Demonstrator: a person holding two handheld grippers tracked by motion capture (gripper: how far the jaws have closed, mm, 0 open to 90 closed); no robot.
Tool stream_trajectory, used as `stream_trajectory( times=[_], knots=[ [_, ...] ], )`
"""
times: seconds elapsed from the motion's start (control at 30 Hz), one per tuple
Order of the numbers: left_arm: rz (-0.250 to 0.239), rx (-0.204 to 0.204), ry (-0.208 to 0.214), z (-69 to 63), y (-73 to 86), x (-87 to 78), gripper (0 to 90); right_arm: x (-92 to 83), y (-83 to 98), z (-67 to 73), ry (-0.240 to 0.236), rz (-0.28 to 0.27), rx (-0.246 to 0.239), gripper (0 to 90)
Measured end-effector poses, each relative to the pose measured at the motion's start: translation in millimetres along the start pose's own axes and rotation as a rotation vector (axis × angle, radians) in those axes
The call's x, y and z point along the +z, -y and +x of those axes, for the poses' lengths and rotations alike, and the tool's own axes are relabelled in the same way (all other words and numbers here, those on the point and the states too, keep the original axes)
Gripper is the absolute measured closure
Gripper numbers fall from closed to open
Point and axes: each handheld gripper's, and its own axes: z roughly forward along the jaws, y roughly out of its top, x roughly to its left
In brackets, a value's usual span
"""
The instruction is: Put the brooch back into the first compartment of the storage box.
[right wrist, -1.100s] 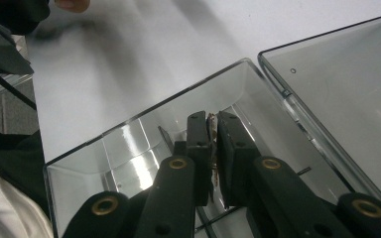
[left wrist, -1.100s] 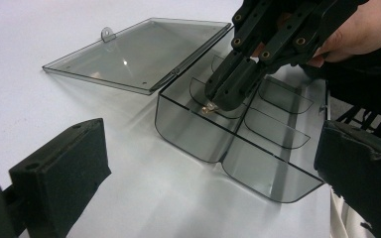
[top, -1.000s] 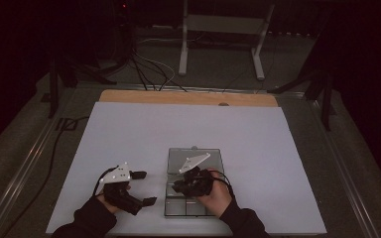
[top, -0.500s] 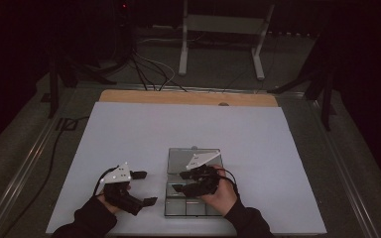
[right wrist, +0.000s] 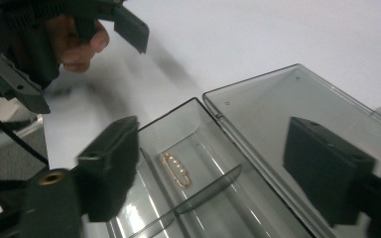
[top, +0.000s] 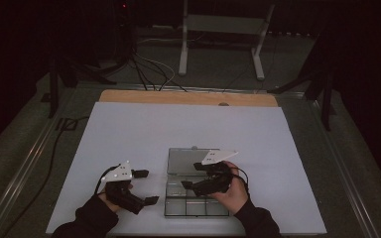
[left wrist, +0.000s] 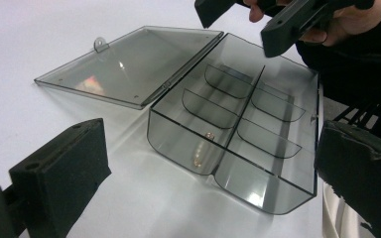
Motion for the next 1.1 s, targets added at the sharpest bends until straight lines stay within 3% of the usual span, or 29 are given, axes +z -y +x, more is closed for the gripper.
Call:
stream_trajectory(
  times=[0.07, 0.33, 0.57, 0.83, 1.1],
  knots=[
    [0.002, 0.001, -0.001, 0.2, -1.7, 0.3, 1.5, -3.6, 1.7, -2.5, -0.010, -0.011, 0.007, 15.6],
    [0.019, 0.001, 0.000, 1.1, -9.5, 4.8, 1.4, -18.4, 7.7, -9.4, 0.010, -0.051, 0.038, 13.8],
    [0.007, -0.004, 0.010, 3.2, -20.4, 8.0, 1.4, -31.5, 13.6, -16.9, -0.003, -0.083, 0.056, 3.9],
    [0.002, 0.008, 0.017, 5.5, -34.3, 14.3, 1.4, -44.6, 21.7, -22.9, 0.046, -0.103, 0.064, 3.9],
    [0.009, -0.044, -0.001, 12.1, -39.9, 25.5, 1.4, -54.0, 30.4, -25.0, 0.076, -0.127, 0.060, 3.9]
  ],
)
